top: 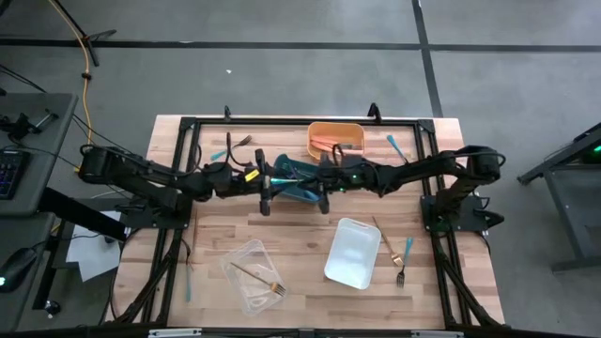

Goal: Sort silverware by color (type)
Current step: Put the gold fork into the transparent bin

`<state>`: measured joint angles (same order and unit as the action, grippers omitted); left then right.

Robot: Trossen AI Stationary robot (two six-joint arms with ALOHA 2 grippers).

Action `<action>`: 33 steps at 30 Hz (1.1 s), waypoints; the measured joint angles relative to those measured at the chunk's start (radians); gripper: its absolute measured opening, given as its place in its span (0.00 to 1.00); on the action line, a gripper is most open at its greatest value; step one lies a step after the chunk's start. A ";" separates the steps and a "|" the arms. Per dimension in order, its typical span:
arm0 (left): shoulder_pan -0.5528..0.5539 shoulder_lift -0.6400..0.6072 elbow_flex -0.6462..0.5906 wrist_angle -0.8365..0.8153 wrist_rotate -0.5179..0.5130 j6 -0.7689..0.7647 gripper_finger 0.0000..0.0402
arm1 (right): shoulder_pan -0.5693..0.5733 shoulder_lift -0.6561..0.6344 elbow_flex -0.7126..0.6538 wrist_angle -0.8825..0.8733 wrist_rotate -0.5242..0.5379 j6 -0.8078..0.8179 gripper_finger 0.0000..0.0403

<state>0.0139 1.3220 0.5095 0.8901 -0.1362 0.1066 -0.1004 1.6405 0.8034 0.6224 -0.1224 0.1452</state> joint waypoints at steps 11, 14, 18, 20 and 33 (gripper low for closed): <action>0.000 0.000 0.000 -0.009 -0.027 -0.017 0.34 | 0.035 -0.006 0.014 -0.017 0.000 -0.044 0.00; 0.001 0.000 0.000 -0.010 -0.026 -0.026 0.34 | 0.032 -0.007 0.014 -0.022 0.013 -0.034 0.00; 0.001 0.000 0.000 -0.008 0.076 -0.028 0.34 | 0.024 -0.007 0.014 -0.020 0.015 -0.026 0.00; 0.001 0.000 0.000 -0.008 0.095 -0.033 0.33 | 0.023 -0.007 0.014 -0.020 0.014 -0.015 0.00; 0.013 0.067 0.002 0.093 0.075 -0.092 0.29 | 0.023 -0.008 0.014 -0.012 0.000 -0.011 0.00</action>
<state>0.0269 1.3888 0.5110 0.9830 -0.0612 0.0147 -0.0776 1.6329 0.8173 0.6102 -0.1223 0.1344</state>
